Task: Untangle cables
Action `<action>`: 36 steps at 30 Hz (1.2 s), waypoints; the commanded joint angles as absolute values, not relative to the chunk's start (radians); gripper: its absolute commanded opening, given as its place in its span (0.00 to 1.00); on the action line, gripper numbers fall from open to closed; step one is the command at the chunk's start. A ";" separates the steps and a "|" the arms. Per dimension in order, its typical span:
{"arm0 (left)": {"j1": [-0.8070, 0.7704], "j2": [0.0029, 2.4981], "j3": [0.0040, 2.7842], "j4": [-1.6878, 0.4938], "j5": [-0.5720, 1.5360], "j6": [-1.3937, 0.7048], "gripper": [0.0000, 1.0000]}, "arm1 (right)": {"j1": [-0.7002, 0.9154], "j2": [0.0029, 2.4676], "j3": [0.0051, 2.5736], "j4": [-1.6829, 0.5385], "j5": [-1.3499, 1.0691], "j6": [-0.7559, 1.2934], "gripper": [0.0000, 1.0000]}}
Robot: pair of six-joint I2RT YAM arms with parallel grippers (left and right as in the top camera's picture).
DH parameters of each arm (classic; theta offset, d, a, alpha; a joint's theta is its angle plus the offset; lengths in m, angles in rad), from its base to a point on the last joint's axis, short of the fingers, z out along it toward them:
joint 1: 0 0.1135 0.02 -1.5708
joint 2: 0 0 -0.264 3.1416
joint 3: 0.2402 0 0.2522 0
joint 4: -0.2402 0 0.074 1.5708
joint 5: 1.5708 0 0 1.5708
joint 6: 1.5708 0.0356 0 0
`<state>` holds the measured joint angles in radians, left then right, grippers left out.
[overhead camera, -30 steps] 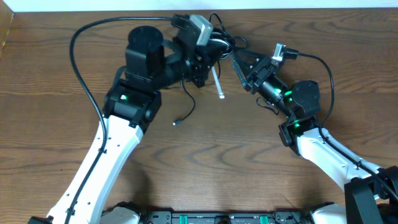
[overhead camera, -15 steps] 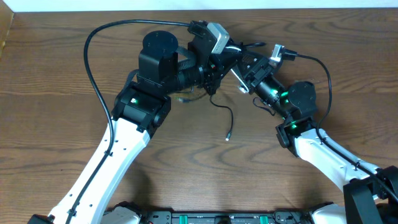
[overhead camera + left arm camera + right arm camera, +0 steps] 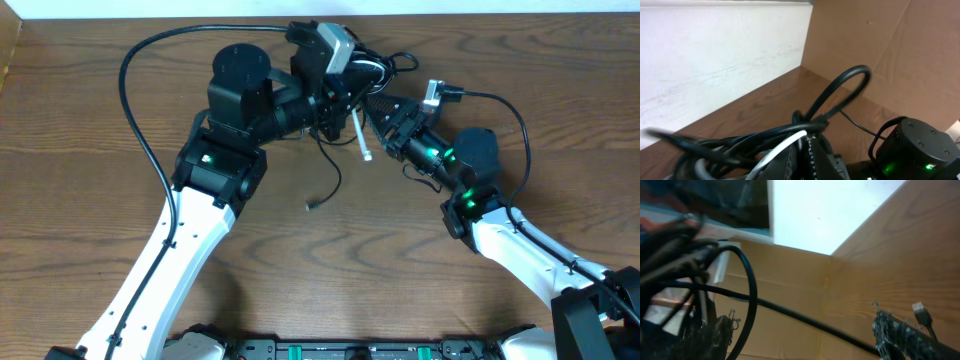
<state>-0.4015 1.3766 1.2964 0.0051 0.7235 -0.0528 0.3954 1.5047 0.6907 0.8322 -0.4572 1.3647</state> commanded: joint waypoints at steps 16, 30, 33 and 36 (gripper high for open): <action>-0.307 1.372 1.326 0.038 0.750 -0.139 0.07 | 0.380 1.507 0.693 0.610 -0.434 1.181 0.74; -0.290 1.372 1.326 0.062 0.752 -0.155 0.08 | 0.372 1.507 0.693 0.382 -0.314 1.069 0.70; -0.279 1.372 1.326 0.066 0.752 -0.155 0.07 | 0.371 1.507 0.693 0.343 -0.292 1.048 0.69; -0.259 1.372 1.326 0.067 0.752 -0.156 0.07 | 0.363 1.507 0.693 0.305 -0.278 1.037 0.69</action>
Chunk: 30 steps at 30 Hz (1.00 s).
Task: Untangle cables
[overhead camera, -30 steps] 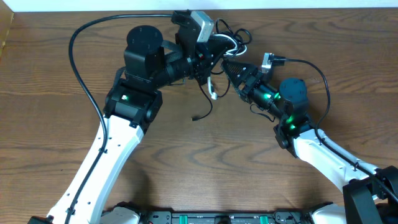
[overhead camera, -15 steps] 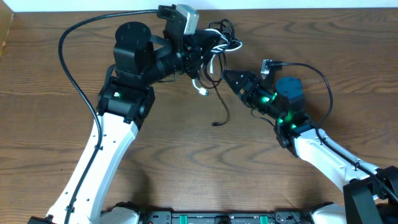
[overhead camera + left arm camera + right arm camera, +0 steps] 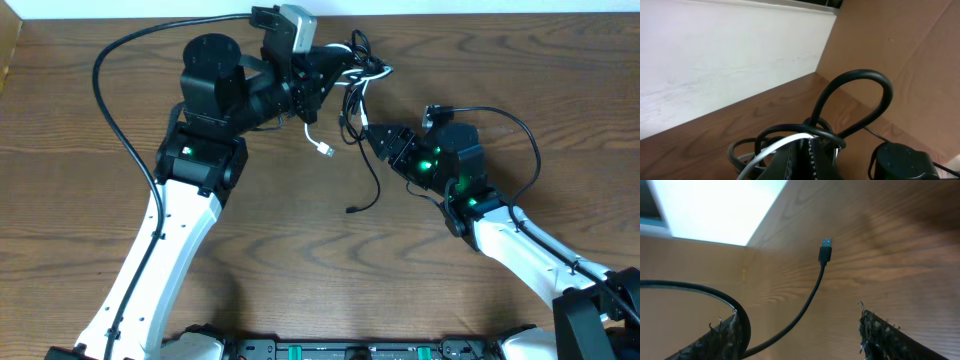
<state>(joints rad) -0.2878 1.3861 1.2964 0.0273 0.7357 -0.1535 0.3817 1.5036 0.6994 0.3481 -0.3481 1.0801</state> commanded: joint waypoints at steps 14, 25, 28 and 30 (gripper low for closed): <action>-0.149 1.371 1.326 0.070 0.752 -0.176 0.07 | 0.299 1.507 0.692 0.186 -0.230 0.994 0.68; -0.146 1.372 1.326 0.033 0.752 -0.178 0.07 | 0.293 1.507 0.692 0.209 -0.222 0.993 0.68; -0.146 1.372 1.326 -0.015 0.749 -0.160 0.08 | 0.293 1.507 0.692 0.265 -0.173 0.934 0.71; -0.146 1.375 1.326 -0.056 0.748 -0.141 0.07 | 0.293 1.507 0.692 0.306 -0.129 0.859 0.72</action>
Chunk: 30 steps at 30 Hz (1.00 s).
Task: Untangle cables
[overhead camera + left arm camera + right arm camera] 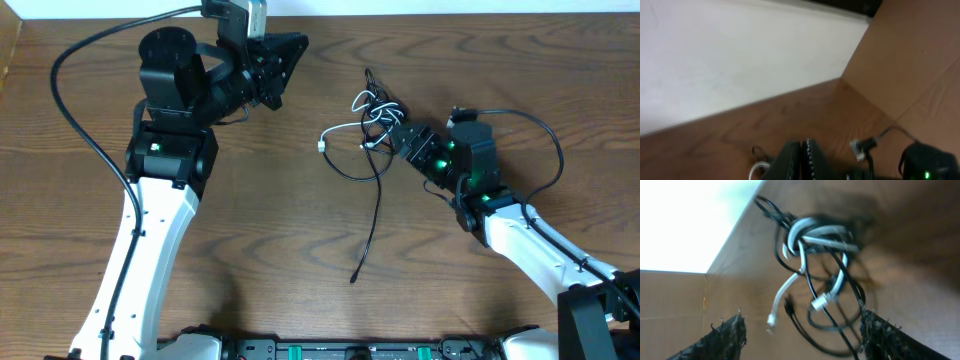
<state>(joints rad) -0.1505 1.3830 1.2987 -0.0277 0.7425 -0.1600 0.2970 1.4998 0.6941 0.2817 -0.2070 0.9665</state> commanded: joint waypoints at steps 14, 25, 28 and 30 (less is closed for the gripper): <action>-0.148 1.518 1.326 -0.284 0.748 -0.064 0.61 | 0.293 1.518 0.692 0.356 0.076 0.384 0.85; -0.255 1.765 1.326 -0.298 0.763 0.172 0.75 | 0.239 1.521 0.692 0.348 0.075 0.454 0.92; -0.299 1.805 1.326 -0.295 0.747 0.260 0.77 | 0.216 1.521 0.692 0.335 0.051 0.459 0.93; -0.327 1.830 1.326 -0.282 0.671 0.281 0.77 | 0.208 1.521 0.692 0.328 0.025 0.459 0.94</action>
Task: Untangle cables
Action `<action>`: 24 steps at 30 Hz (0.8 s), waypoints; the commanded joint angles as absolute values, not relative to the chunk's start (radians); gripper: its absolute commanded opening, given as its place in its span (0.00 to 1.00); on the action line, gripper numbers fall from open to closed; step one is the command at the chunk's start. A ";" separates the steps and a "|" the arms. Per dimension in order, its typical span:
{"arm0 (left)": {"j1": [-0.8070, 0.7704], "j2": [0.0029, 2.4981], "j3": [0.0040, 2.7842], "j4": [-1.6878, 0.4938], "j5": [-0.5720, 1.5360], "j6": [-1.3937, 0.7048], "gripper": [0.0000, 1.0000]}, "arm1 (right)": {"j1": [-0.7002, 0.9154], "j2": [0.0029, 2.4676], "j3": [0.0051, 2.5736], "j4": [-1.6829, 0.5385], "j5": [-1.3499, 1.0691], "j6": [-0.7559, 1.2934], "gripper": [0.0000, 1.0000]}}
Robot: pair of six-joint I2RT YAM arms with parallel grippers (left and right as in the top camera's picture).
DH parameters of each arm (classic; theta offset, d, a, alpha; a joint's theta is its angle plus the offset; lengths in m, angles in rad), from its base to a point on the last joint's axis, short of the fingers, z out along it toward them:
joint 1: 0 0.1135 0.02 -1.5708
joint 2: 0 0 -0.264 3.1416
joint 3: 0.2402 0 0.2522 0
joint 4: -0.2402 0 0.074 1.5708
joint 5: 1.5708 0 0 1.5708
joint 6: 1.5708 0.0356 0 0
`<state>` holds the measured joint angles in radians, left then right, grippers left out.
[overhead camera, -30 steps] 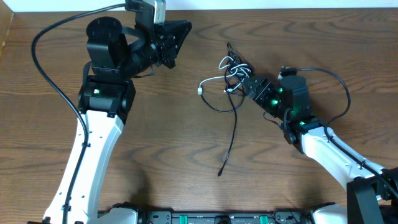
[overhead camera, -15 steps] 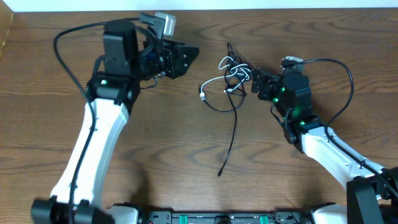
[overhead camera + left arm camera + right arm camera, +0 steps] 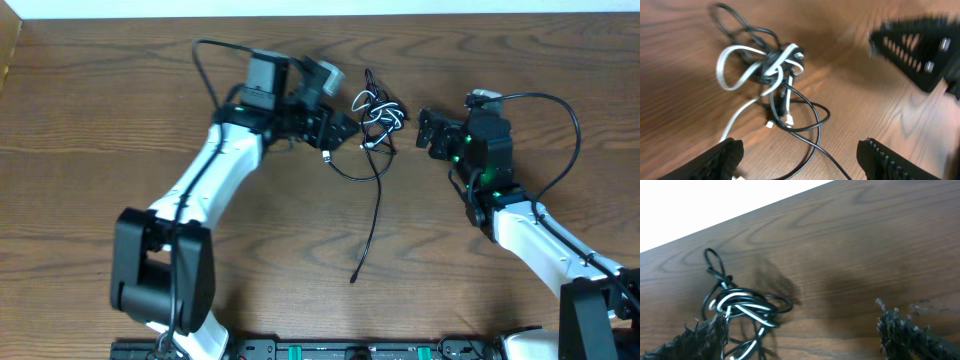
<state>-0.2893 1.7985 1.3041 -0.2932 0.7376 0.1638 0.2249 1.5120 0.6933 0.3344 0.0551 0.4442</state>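
A knot of black and white cables [image 3: 376, 110] lies on the wooden table near its far edge. From it a black tail [image 3: 368, 230] runs toward the front, and a white plug end [image 3: 325, 153] lies to the left. My left gripper [image 3: 335, 126] is open just left of the knot with nothing between its fingers. The left wrist view looks down on the knot [image 3: 767, 67] from between its fingers [image 3: 722, 160]. My right gripper [image 3: 428, 132] is open, a short way right of the knot and apart from it. The knot [image 3: 742, 305] shows ahead in the right wrist view.
The table [image 3: 150, 290] ends at a white wall along the back. The right arm's own black lead [image 3: 560, 110] loops above its wrist. In the left wrist view the right gripper [image 3: 920, 50] shows blurred beyond the knot.
The left gripper was shut and raised at the far left; now it is open, low beside the knot's left side. The right gripper, then at the knot, has drawn back to the right.
First the left gripper held the bundle in the air with the right gripper open against it. Then the left held it farther back while a black tail hung through the right fingers. Later the knot lay on the table, the left gripper away. Now both stand open either side.
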 commanded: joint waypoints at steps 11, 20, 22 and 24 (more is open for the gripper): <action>-0.391 1.988 1.326 -0.064 0.432 0.315 0.77 | 0.204 1.521 0.692 0.292 0.002 0.459 0.99; -0.415 2.124 1.326 0.116 0.433 0.314 0.77 | 0.204 1.521 0.692 0.289 -0.037 0.459 0.99; -0.430 2.159 1.326 0.154 0.433 0.315 0.77 | 0.204 1.521 0.692 0.287 -0.037 0.460 0.99; -0.439 2.173 1.326 0.178 0.432 0.315 0.74 | 0.204 1.521 0.692 0.287 -0.037 0.459 0.99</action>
<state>-0.4191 2.1395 1.3087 0.1509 0.4393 0.2966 0.2050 1.5120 0.6926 0.2882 -0.0303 0.4553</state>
